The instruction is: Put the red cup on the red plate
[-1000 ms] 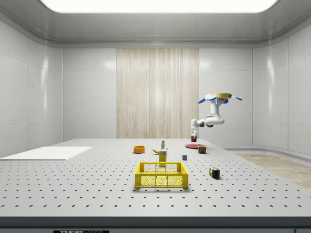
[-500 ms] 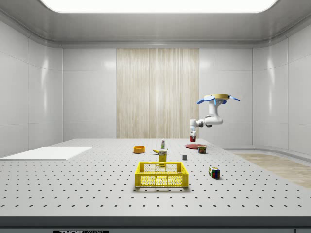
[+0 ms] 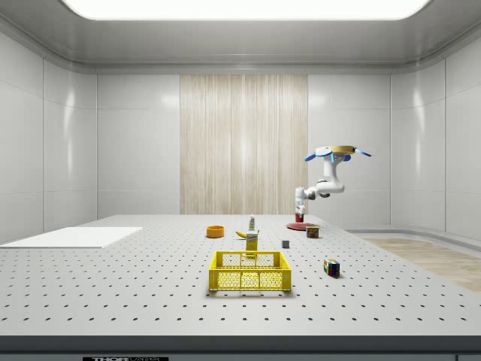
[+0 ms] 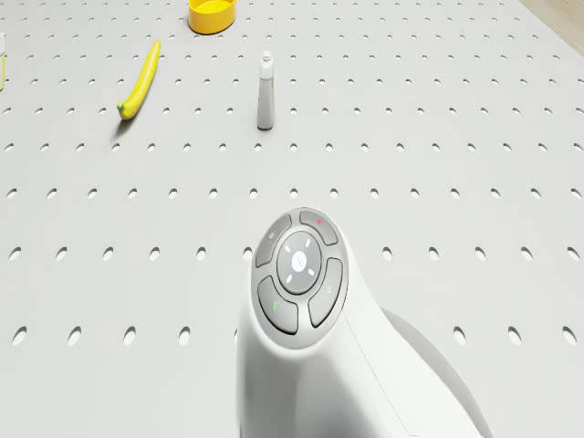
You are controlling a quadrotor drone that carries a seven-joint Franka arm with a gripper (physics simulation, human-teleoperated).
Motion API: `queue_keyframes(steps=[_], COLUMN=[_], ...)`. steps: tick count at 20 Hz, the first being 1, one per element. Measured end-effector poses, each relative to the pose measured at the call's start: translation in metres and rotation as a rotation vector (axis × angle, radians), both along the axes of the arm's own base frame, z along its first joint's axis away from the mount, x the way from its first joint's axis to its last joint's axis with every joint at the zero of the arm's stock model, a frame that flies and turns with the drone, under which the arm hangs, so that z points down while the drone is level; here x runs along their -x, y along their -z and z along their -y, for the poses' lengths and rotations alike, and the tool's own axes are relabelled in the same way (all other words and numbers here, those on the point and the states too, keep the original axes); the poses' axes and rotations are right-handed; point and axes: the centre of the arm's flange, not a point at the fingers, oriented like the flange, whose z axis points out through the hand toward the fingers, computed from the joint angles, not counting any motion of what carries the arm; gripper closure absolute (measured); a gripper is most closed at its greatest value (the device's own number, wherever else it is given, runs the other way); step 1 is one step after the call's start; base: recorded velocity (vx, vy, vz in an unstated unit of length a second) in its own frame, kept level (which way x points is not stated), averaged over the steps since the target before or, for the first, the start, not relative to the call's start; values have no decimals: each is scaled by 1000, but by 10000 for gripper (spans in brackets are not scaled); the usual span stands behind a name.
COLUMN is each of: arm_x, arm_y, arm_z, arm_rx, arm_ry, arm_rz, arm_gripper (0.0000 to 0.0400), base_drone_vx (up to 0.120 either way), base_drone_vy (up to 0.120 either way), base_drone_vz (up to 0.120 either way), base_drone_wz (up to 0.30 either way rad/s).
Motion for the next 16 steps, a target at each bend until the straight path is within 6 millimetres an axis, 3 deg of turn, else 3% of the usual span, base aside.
queue_keyframes(steps=[16], arm_x=[15], arm_y=[-27], arm_z=[8], arm_rx=[0], arm_ry=[0], arm_rz=[0], arm_gripper=[300], base_drone_vx=[0], base_drone_vy=[0], base_drone_vz=[0], base_drone_wz=[0])
